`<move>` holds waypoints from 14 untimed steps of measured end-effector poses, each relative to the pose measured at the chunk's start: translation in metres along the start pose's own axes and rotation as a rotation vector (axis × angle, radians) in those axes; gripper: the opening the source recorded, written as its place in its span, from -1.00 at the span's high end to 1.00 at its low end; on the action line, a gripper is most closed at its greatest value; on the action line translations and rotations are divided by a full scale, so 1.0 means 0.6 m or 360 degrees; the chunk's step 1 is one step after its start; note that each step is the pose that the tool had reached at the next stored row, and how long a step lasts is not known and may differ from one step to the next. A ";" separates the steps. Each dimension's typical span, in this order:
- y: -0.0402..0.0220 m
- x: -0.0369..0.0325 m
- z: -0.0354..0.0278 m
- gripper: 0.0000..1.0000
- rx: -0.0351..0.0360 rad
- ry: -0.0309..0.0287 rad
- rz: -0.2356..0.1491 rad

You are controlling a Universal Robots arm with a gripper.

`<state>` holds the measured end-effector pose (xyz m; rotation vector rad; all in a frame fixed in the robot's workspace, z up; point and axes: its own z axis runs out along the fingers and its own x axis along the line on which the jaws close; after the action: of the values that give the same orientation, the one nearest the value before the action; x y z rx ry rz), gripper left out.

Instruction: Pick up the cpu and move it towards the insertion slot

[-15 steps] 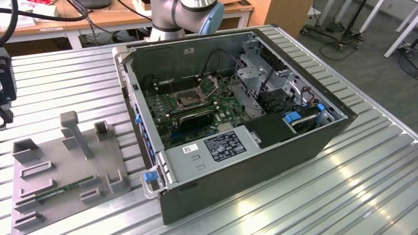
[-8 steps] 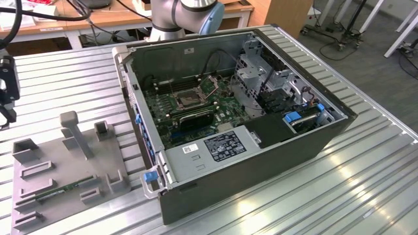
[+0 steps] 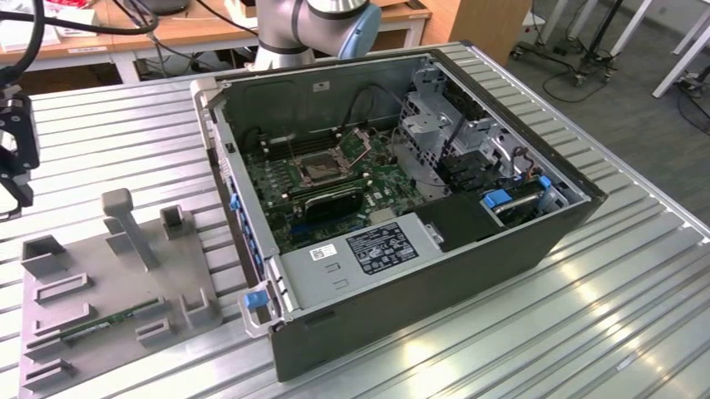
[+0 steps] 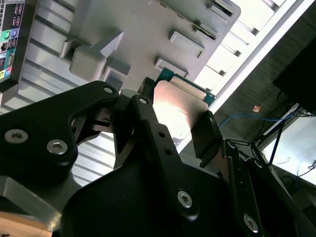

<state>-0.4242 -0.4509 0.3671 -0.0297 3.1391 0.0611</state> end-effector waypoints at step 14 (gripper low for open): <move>0.000 -0.015 0.000 -0.09 0.0000 -0.00001 0.0000</move>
<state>-0.4154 -0.4509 0.3671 -0.0297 3.1390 0.0610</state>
